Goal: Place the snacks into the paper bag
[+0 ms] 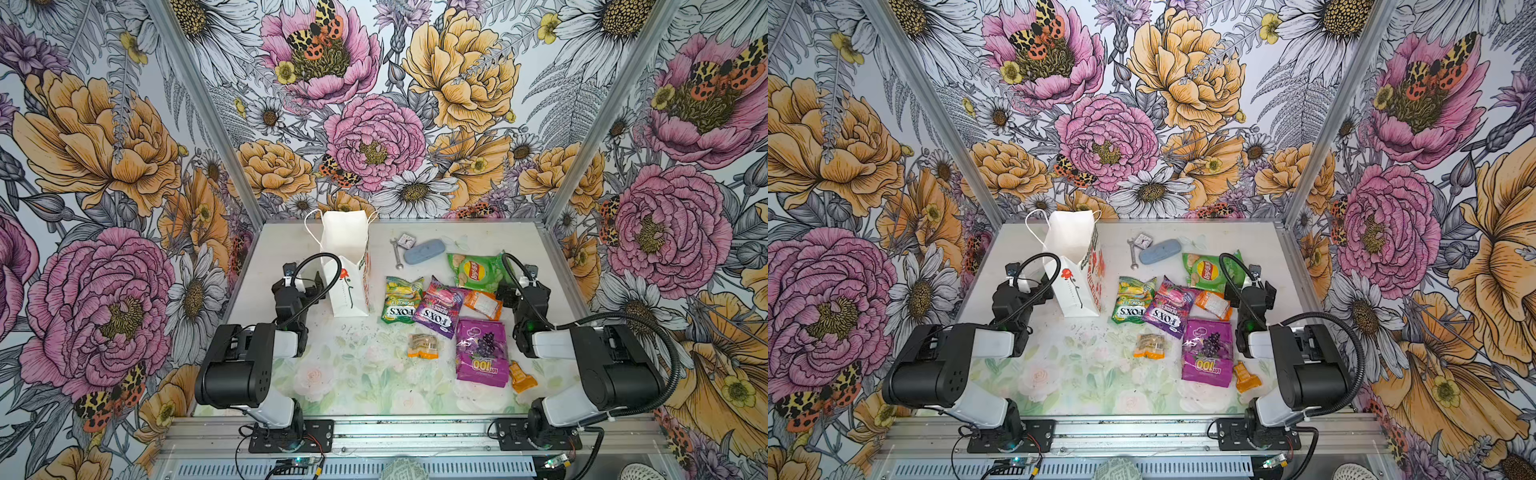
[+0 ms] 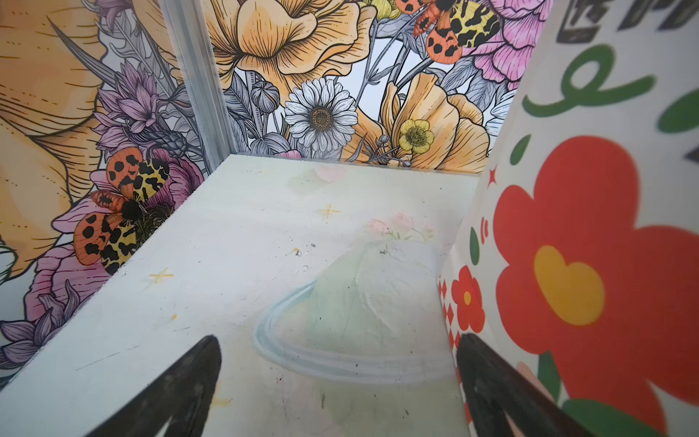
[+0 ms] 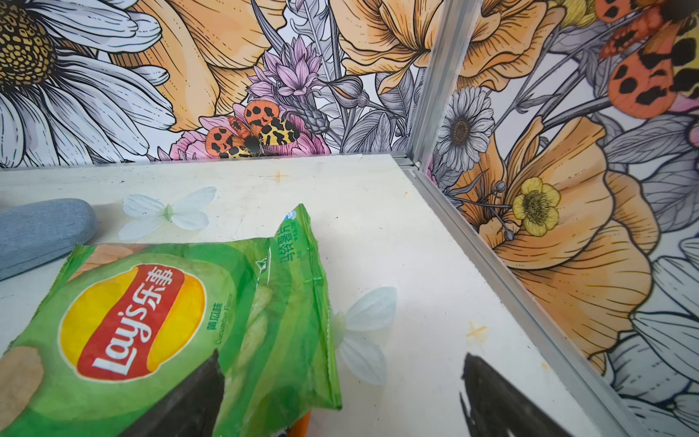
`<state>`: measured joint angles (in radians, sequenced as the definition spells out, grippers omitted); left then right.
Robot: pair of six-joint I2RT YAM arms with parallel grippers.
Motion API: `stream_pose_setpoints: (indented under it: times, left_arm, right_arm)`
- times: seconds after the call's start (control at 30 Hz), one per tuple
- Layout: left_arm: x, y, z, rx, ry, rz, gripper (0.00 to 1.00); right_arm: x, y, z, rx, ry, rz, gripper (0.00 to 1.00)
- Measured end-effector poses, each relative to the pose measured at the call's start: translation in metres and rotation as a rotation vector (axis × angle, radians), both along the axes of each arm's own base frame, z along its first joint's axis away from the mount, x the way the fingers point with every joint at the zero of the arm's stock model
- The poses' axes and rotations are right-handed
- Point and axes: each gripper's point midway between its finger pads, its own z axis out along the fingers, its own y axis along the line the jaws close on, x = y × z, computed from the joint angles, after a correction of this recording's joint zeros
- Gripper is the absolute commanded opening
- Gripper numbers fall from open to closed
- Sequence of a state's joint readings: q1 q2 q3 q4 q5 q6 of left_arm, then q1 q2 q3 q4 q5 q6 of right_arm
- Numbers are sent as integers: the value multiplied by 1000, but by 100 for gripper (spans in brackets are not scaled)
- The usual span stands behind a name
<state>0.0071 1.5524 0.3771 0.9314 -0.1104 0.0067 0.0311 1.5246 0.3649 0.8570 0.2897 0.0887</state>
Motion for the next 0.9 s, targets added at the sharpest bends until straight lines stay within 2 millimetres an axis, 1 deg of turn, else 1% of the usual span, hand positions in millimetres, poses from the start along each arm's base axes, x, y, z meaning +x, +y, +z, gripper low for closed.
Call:
stream_pose_setpoints:
  times: [0.27, 0.37, 0.5, 0.6, 0.73, 0.9]
  left_arm:
    - [0, 0, 0, 0, 0, 0, 99]
    - [-1, -3, 0, 9, -2, 0, 99]
    - [-14, -16, -2, 37, -30, -10, 99]
    - [-22, -12, -5, 43, -36, 14, 99]
    - [-21, -10, 1, 52, -61, 27, 99]
    - [-20, -10, 3, 61, -64, 27, 99]
  right_arm:
    - [0, 0, 0, 0, 0, 0, 100]
    - [0, 0, 0, 0, 0, 0, 100]
    - [0, 0, 0, 0, 0, 0, 100]
    - [0, 1, 0, 1, 0, 4, 100]
    - [0, 1, 0, 3, 0, 7, 100]
    - [0, 1, 0, 2, 0, 7, 100]
